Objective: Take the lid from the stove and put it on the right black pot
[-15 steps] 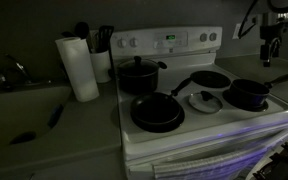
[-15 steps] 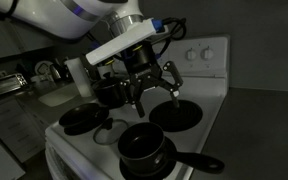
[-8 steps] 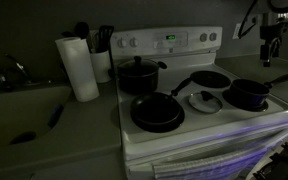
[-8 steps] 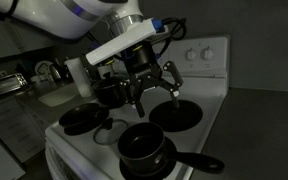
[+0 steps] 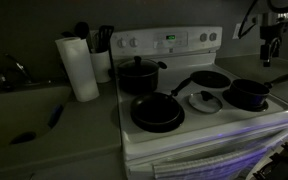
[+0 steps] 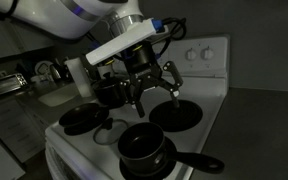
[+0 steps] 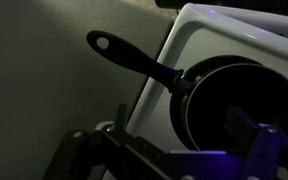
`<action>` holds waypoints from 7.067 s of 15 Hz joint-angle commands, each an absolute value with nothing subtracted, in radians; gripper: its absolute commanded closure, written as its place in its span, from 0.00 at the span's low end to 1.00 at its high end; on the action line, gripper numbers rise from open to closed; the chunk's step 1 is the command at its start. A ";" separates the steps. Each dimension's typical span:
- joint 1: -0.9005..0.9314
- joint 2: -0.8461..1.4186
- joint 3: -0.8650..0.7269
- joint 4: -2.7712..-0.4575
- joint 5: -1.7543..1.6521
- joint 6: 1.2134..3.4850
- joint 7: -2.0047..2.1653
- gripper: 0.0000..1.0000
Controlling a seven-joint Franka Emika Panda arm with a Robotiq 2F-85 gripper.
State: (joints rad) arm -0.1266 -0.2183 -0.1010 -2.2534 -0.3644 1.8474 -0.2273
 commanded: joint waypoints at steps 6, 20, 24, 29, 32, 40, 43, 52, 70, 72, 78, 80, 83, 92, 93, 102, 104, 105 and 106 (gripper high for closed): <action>-0.118 -0.218 -0.108 -2.252 -0.365 1.845 -0.226 0.00; -0.108 -0.218 -0.108 -2.254 -0.365 1.912 -0.289 0.00; -0.105 -0.218 -0.108 -2.254 -0.365 1.924 -0.315 0.00; -0.105 -0.219 -0.109 -2.259 -0.361 1.950 -0.308 0.00; -0.107 -0.225 -0.109 -2.271 -0.393 2.023 -0.313 0.00; -0.096 -0.238 -0.127 -2.320 -0.353 2.326 -0.396 0.00; -0.106 -0.218 -0.107 -2.282 -0.368 2.246 -0.338 0.00; 0.009 -0.187 0.009 -2.231 -0.276 2.296 -0.174 0.00; 0.034 -0.102 0.024 -2.249 -0.139 2.214 -0.013 0.00; 0.002 -0.051 -0.024 -2.269 -0.125 2.257 -0.055 0.00; -0.035 0.017 -0.062 -2.274 -0.063 2.328 -0.114 0.00; -0.035 0.017 -0.062 -2.266 -0.067 2.322 -0.110 0.00; -0.023 0.004 -0.052 -2.229 -0.118 2.261 -0.058 0.00; 0.047 0.009 0.037 -2.103 -0.009 2.157 -0.125 0.00; 0.051 0.008 0.042 -2.092 -0.074 2.122 -0.051 0.00; 0.081 0.003 0.073 -2.135 -0.053 2.138 0.026 0.00; 0.101 -0.023 0.093 -2.154 -0.065 2.142 0.056 0.00; 0.105 -0.040 0.098 -2.176 -0.045 2.157 0.034 0.00; 0.108 -0.058 0.101 -2.194 -0.029 2.143 0.044 0.00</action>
State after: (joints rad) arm 0.0995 0.0027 0.0884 -2.1323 -0.0588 2.1519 0.0376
